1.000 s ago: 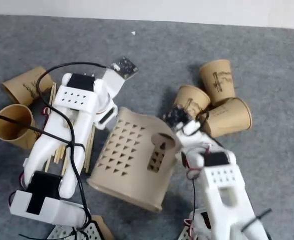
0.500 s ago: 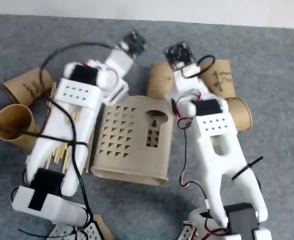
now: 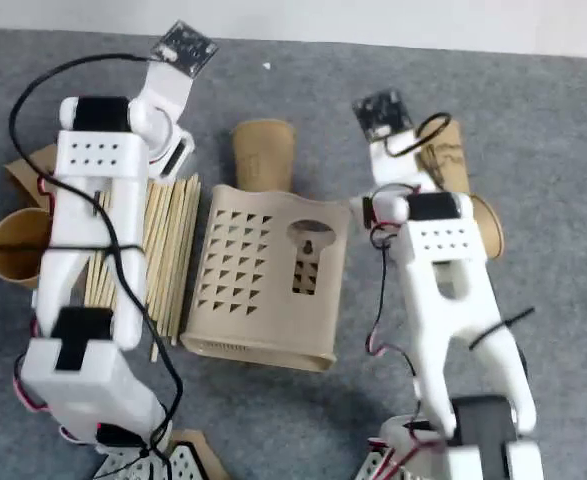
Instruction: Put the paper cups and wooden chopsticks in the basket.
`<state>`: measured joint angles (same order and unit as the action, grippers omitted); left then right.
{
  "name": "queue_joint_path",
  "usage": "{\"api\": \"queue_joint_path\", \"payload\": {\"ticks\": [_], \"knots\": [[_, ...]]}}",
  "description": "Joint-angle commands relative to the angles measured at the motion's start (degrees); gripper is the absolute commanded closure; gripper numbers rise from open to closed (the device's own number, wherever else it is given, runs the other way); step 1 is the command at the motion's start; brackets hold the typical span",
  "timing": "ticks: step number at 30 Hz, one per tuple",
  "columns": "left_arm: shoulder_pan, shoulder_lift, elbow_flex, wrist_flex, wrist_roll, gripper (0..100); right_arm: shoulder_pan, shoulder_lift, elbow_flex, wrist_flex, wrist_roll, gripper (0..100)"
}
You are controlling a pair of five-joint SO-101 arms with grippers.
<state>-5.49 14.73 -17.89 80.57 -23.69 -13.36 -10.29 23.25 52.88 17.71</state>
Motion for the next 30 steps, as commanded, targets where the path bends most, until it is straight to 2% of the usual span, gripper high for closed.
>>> {"api": "queue_joint_path", "payload": {"ticks": [1,7,15,18,25,30], "knots": [[-0.13,4.00,-0.66,-0.09,0.00,78,0.66,8.92,-0.31,0.13,-0.35,99.1],[2.59,10.77,-0.75,-0.09,-0.26,78,0.66,20.09,-7.16,0.13,-0.53,99.1],[10.33,13.32,-0.75,0.26,-0.26,78,-1.54,28.53,-16.04,0.66,-0.62,99.1],[11.47,11.47,-4.35,1.32,-0.26,78,-3.30,28.44,-21.32,6.29,-0.70,99.1],[11.74,6.99,-18.51,11.16,-0.26,78,-4.09,28.53,-41.54,24.57,-0.70,99.1],[10.86,6.29,-25.45,15.21,-0.26,78,-3.82,28.62,-53.32,35.12,-0.70,99.1]]}}
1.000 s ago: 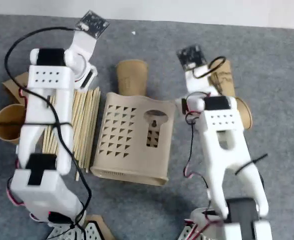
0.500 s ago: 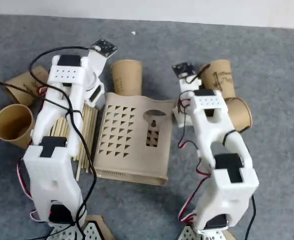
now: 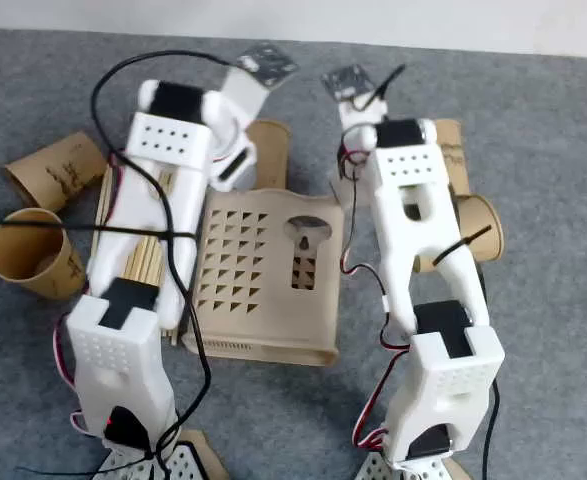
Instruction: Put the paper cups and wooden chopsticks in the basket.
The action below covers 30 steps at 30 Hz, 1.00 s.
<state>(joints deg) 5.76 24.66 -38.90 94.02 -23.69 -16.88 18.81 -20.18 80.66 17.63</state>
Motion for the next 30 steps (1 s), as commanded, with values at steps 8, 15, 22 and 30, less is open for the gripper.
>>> {"api": "queue_joint_path", "payload": {"ticks": [8,15,22,30], "knots": [[-2.24,0.04,-8.04,1.58,-0.09,78,-0.40,-0.75,-14.99,19.03,-0.62,99.1],[-3.56,8.75,-8.13,-7.12,0.09,78,-5.32,-12.00,-3.56,20.09,-0.18,99.1],[-3.56,11.56,-8.13,-11.96,0.09,78,-10.86,-31.69,30.02,4.70,-0.26,99.1],[-4.26,11.65,-7.87,-13.89,-0.18,78,-18.86,-54.02,61.58,-8.75,-0.62,99.1]]}}
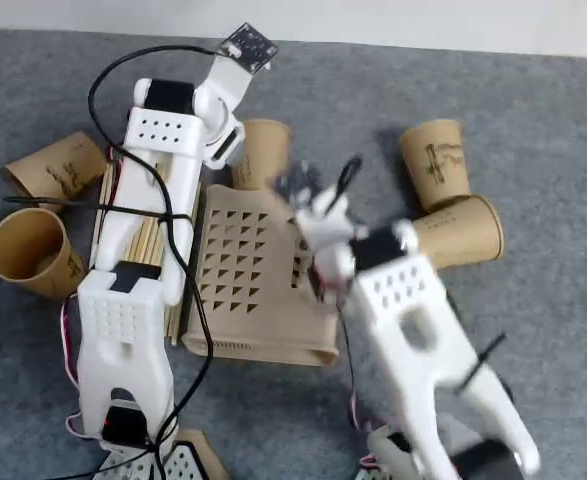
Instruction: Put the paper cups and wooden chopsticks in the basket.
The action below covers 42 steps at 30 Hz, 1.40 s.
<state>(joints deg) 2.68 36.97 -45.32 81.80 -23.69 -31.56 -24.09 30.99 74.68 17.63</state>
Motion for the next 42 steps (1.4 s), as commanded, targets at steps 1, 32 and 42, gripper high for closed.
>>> {"api": "queue_joint_path", "payload": {"ticks": [1,32,42], "knots": [[-1.45,-0.57,-1.45,-2.11,-0.18,78,-4.97,-13.23,12.00,-2.77,-0.62,99.1],[-1.19,5.32,-1.54,-5.71,0.09,78,-30.29,-36.97,24.04,7.34,5.71,99.1],[-1.19,5.41,-1.54,-4.48,0.09,78,-16.31,-37.14,38.90,-5.14,10.99,77.8]]}}
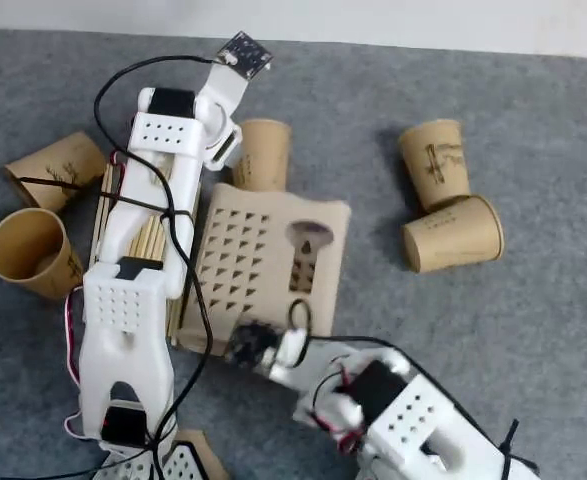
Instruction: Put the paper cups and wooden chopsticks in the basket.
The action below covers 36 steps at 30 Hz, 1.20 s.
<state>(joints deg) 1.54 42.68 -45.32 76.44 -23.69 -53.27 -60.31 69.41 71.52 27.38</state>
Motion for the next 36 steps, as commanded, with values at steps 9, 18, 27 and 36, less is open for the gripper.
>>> {"api": "queue_joint_path", "payload": {"ticks": [9,18,27,36], "knots": [[0.22,-0.31,-1.71,1.14,-0.09,78,15.52,-0.31,-2.15,-11.38,6.77,68.6],[0.22,-0.40,-1.71,1.32,0.00,78,30.29,-0.40,0.13,-17.63,8.62,68.6],[-0.13,-0.84,-1.71,2.90,-0.09,78,30.90,-0.92,-13.58,-5.32,2.02,68.6],[0.13,-0.84,-1.71,2.46,-0.09,78,30.81,-0.40,-17.71,-9.98,0.35,68.6]]}}
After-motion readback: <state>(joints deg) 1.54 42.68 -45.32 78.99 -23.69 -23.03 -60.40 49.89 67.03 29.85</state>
